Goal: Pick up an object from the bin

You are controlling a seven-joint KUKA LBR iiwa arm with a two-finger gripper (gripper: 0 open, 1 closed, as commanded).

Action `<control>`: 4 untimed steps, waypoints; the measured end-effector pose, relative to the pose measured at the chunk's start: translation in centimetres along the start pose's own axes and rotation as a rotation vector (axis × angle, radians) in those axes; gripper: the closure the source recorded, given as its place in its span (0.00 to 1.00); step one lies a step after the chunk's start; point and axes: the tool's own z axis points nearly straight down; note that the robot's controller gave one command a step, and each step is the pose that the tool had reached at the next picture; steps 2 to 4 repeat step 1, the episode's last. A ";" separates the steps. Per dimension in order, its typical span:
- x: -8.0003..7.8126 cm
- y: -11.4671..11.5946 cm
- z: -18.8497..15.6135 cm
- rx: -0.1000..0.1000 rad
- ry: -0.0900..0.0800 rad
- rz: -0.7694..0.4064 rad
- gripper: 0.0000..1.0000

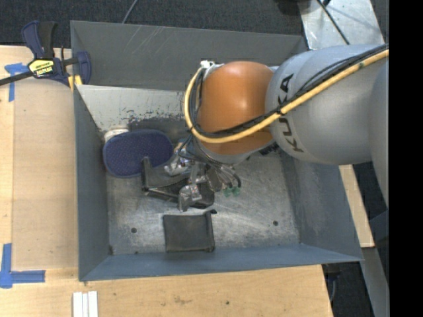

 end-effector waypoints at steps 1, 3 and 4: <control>-0.4 -0.2 -13.0 0.001 -0.001 -0.015 1.00; -0.4 -0.2 -13.0 0.001 -0.001 -0.015 1.00; -0.4 -0.2 -13.0 0.001 -0.001 -0.015 1.00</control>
Offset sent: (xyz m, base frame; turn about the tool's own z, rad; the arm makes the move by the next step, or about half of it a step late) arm 0.0032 -0.0007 0.1275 -0.0161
